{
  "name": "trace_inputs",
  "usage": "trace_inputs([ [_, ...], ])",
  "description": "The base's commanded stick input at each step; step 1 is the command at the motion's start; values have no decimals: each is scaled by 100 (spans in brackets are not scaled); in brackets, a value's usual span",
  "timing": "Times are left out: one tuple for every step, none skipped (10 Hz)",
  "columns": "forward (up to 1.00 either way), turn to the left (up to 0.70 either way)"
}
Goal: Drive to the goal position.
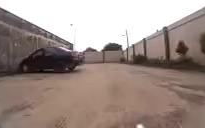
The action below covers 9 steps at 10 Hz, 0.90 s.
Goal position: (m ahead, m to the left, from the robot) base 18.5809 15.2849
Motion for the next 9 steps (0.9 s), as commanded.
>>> trace_inputs([
  [70,0],
  [70,0],
  [70,0],
  [70,0],
  [70,0],
  [70,0],
  [70,0],
  [70,0],
  [70,0],
])
